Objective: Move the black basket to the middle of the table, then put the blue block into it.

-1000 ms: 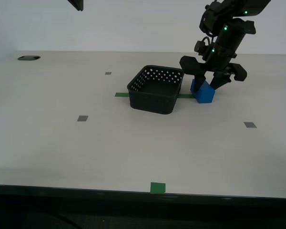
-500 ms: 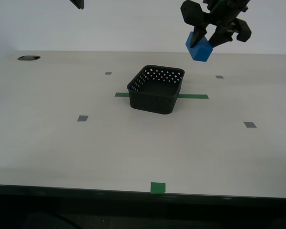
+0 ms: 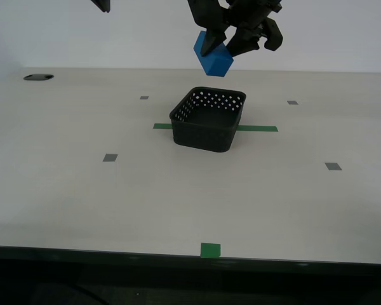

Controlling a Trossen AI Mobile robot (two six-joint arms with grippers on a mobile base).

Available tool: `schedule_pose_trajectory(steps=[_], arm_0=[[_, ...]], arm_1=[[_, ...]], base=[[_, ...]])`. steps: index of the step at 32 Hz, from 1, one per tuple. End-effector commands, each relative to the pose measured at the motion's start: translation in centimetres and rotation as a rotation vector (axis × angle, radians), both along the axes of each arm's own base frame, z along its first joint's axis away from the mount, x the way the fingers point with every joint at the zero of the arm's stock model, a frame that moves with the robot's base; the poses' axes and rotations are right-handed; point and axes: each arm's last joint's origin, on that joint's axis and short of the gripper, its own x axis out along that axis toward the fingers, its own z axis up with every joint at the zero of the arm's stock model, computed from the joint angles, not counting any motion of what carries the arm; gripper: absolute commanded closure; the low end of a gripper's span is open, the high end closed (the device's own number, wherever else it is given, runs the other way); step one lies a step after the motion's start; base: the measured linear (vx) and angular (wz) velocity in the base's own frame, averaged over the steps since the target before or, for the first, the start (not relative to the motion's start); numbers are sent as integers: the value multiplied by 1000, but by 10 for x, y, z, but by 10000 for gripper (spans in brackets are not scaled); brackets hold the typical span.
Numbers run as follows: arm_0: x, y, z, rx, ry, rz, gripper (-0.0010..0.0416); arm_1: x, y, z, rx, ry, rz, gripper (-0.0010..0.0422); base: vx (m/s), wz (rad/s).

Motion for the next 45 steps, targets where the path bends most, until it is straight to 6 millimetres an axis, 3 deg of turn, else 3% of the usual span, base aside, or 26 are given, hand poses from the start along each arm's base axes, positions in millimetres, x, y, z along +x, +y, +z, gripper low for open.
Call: schedule_pose_trajectory(steps=[1,10,20,22,25,28,30,35,40,45], arm_0=[[0,1,1,5,-4,-1,406],[2,2,2,15,-33,6,398],[2,2,2,16,-32,3,222],[2,2,2,16,-32,3,204],[2,2,2,15,-29,2,118],[2,2,2,15,-29,2,91],[2,2,2,15,-29,2,100],[2,2,2,15,-30,2,173],[2,2,2,16,-31,3,321],[2,2,2,18,-33,3,370]], arm_1=[[0,0,1,0,1,-5,389],[-1,0,0,2,10,-5,389],[-2,0,0,3,14,-5,389],[-2,0,0,3,14,-6,389],[-2,0,0,4,17,-6,389],[-2,0,0,4,17,-6,389],[-2,0,0,5,20,-6,389],[-2,0,0,5,21,-6,389],[-2,0,0,5,21,-6,389],[-2,0,0,5,21,-6,390]], base=[[0,0],[0,0],[0,0],[0,0],[0,0],[0,0],[0,0],[0,0],[0,0],[0,0]])
